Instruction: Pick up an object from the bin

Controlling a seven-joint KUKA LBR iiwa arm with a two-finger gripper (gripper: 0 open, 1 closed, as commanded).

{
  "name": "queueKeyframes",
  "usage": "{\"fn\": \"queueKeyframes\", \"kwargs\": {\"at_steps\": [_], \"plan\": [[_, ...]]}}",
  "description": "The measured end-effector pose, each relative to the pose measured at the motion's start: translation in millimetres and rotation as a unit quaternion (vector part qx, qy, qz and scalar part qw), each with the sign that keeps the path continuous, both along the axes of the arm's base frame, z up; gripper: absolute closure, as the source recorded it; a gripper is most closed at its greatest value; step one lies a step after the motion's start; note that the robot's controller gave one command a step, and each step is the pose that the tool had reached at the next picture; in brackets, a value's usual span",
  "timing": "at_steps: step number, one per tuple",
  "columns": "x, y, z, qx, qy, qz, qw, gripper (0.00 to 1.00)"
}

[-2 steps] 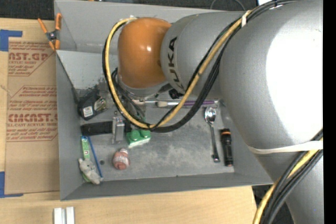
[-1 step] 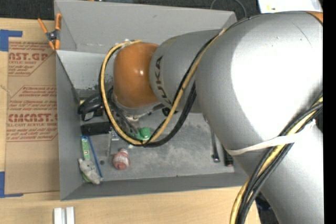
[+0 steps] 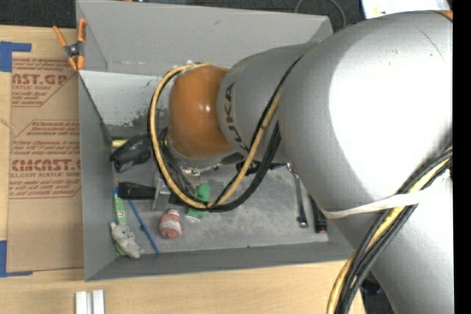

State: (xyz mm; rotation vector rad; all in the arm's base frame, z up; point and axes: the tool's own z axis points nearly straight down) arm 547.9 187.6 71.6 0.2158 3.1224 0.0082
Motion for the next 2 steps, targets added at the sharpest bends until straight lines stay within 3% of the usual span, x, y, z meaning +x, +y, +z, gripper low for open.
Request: {"fn": "queueKeyframes", "kwargs": {"at_steps": [2], "plan": [[-2.1, -0.3, 17.2, -0.001, 0.0030, 0.000, 1.0000, 1.00]]}}
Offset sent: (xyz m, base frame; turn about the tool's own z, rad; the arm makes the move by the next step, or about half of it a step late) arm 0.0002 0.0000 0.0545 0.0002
